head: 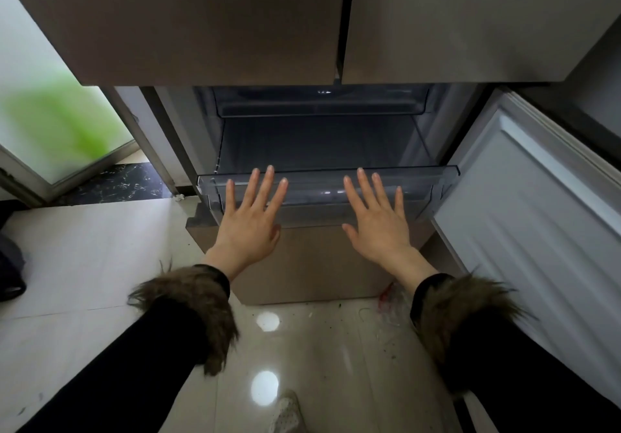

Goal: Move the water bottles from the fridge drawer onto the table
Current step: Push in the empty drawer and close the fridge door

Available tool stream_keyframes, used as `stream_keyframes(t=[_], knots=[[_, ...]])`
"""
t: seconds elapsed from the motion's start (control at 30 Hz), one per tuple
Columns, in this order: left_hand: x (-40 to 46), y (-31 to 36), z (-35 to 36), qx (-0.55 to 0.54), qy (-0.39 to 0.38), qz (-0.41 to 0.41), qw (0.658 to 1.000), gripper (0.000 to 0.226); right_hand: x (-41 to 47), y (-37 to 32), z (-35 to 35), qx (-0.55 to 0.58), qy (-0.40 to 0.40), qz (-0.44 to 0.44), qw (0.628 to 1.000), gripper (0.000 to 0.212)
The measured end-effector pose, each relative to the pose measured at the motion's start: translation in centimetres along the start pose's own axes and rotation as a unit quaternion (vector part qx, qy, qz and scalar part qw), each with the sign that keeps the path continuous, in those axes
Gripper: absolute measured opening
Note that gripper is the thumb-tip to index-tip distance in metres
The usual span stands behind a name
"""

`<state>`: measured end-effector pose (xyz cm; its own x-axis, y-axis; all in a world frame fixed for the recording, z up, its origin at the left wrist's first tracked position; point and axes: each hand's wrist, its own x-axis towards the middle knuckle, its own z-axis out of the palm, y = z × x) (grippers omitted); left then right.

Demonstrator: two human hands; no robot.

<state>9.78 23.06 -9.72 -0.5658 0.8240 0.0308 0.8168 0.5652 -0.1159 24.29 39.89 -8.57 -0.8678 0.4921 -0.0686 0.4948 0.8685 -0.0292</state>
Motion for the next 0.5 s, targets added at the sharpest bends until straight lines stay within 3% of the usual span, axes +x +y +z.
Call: stream_keyframes(t=[0.2,0.5], knots=[[4.0,0.3,-0.4,-0.043,-0.015,-0.039,0.998,0.083,4.5,0.5,-0.4,0.004,0.007,-0.001,1.0,0.08],[7.9,-1.1,0.4,0.009,-0.008,-0.055,0.998,0.091,8.6,1.2,-0.1,0.024,0.03,-0.021,0.999,0.083]])
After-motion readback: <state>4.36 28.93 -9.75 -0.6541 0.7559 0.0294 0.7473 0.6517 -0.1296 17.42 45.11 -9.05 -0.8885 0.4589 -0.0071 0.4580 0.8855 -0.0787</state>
